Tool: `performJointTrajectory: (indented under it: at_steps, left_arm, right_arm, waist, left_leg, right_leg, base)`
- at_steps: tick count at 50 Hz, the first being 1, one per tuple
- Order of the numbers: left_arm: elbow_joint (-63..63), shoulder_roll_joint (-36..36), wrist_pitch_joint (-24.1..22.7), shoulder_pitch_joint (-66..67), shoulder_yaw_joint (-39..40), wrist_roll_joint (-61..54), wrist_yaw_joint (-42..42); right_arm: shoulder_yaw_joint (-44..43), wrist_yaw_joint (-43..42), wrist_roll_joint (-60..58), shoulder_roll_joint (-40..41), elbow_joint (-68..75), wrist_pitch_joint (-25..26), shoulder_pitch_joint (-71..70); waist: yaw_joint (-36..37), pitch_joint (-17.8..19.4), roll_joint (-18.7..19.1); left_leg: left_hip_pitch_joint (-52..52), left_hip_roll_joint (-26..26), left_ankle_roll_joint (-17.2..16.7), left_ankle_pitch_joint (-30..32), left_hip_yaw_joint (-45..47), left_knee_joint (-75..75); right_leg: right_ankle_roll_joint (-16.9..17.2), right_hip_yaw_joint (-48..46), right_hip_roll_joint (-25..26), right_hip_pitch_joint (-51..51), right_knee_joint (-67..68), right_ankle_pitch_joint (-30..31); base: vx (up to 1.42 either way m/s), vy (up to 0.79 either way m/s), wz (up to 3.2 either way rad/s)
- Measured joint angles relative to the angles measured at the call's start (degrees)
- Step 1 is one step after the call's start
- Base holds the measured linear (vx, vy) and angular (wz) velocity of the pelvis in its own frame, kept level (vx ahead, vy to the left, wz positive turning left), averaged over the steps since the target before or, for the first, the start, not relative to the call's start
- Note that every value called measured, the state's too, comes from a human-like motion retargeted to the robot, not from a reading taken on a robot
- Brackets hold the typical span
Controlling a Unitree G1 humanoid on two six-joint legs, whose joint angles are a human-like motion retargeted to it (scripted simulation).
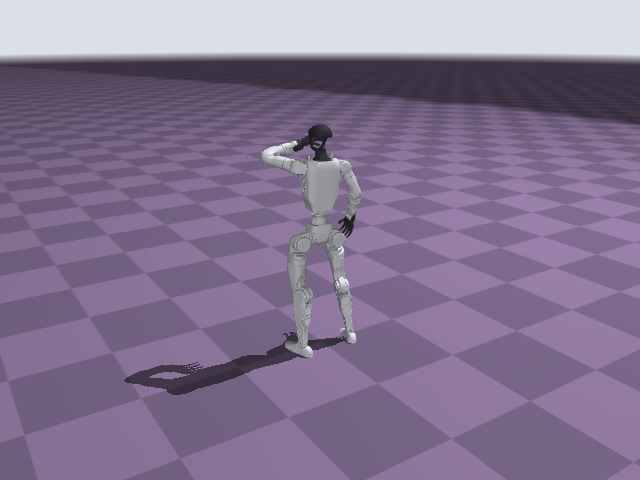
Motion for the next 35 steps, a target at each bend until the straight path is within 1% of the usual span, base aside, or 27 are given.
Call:
performJointTrajectory:
  at_steps: [3, 8, 11, 13, 15, 20, 22, 24, 27, 32, 35]
  left_arm:
    - [2.1, -3.7, 0.8, -2.5, -0.8, 0.8, -0.4]
    - [7.9, -13.2, 1.8, -9.7, -4.6, 2.2, 0.2]
    - [9.6, -15.8, 1.6, -11.1, -5.7, 2.1, 0.6]
    - [9.1, -15.0, 1.2, -10.3, -5.7, 1.6, 0.6]
    - [7.3, -12.4, 0.7, -8.3, -5.0, 0.8, 0.4]
    - [1.0, -2.6, -1.0, 0.4, -0.8, -1.5, -0.3]
    - [-0.4, -0.5, -1.1, 2.7, 0.6, -1.7, -0.8]
    - [-0.5, -0.5, -0.7, 2.9, 0.9, -1.4, -1.3]
    - [1.8, -4.3, 0.6, -1.3, -1.3, 0.1, -1.5]
    - [8.9, -14.7, 2.3, -11.1, -6.6, 2.4, 0.4]
    - [10.6, -16.6, 2.1, -12.8, -7.9, 2.4, 1.2]
  right_arm:
    - [0.6, 0.2, 0.5, 0.0, 0.3, 0.2, 0.4]
    - [3.7, 0.7, 1.5, 0.7, 3.2, 0.6, -0.4]
    - [5.2, 0.8, 1.7, 1.2, 4.8, 0.7, -1.4]
    - [5.5, 0.7, 1.6, 1.3, 5.3, 0.7, -2.1]
    - [5.0, 0.5, 1.3, 1.4, 5.0, 0.6, -2.5]
    - [1.3, -0.7, 0.6, 1.2, 2.5, 0.1, -2.3]
    - [-0.1, -1.1, 0.8, 1.1, 1.8, -0.1, -1.6]
    - [-0.8, -1.4, 1.3, 1.0, 1.9, 0.0, -1.0]
    - [-0.5, -1.6, 2.2, 1.0, 3.2, 0.3, -0.1]
    - [2.6, -0.7, 3.1, 1.4, 6.4, 0.8, 0.4]
    - [3.8, 0.0, 2.7, 1.5, 7.0, 0.9, 0.2]
  waist:
    - [-0.1, -0.1, 0.0]
    - [0.0, -0.1, -0.7]
    - [0.3, 0.0, -1.1]
    - [0.4, 0.2, -1.2]
    - [0.6, 0.3, -1.2]
    - [0.7, 0.6, -0.7]
    - [0.5, 0.6, -0.4]
    - [0.4, 0.5, -0.1]
    - [0.3, 0.3, 0.0]
    - [0.3, 0.3, -0.6]
    - [0.4, 0.6, -0.9]
  left_leg:
    - [-0.1, 0.0, 0.0, 0.1, -0.6, 0.0]
    - [-0.2, -0.2, -0.1, 0.2, -1.5, 0.0]
    - [-0.1, -0.2, 0.0, 0.2, -1.3, 0.0]
    - [0.0, -0.2, 0.0, 0.1, -0.9, 0.0]
    - [0.2, -0.1, 0.1, 0.0, -0.2, 0.0]
    - [0.5, 0.1, 0.1, -0.2, 1.4, -0.1]
    - [0.5, 0.1, 0.1, -0.2, 1.5, -0.1]
    - [0.4, 0.1, 0.0, -0.2, 1.3, -0.1]
    - [0.2, 0.0, -0.1, -0.1, 0.5, -0.1]
    - [-0.2, -0.3, -0.2, 0.1, -1.1, 0.0]
    - [-0.1, -0.5, -0.3, 0.2, -1.2, 0.0]
  right_leg:
    - [-0.1, -0.6, -0.1, 0.3, 0.0, -0.1]
    - [-0.2, -1.5, -0.3, 0.8, -0.1, -0.3]
    - [-0.3, -1.3, -0.3, 0.8, -0.1, -0.3]
    - [-0.4, -0.8, -0.2, 0.6, -0.1, -0.3]
    - [-0.4, -0.1, -0.1, 0.4, -0.1, -0.2]
    - [-0.2, 1.5, 0.2, -0.5, 0.1, 0.1]
    - [-0.1, 1.6, 0.2, -0.6, 0.1, 0.2]
    - [-0.1, 1.3, 0.2, -0.5, 0.1, 0.1]
    - [-0.1, 0.5, 0.0, -0.2, 0.1, -0.1]
    - [-0.4, -1.0, -0.4, 0.5, 0.0, -0.4]
    - [-0.5, -1.1, -0.5, 0.7, 0.0, -0.4]
  base:
    - [0.0, 0.0, 0.06]
    - [0.0, 0.0, 0.12]
    - [0.0, 0.0, 0.0]
    - [-0.01, 0.0, -0.22]
    - [0.0, -0.01, -0.3]
    - [0.0, 0.0, -0.23]
    - [0.0, 0.0, 0.0]
    - [0.0, 0.0, 0.0]
    - [0.0, 0.01, 0.26]
    - [0.0, 0.01, 0.27]
    - [0.0, 0.0, 0.0]
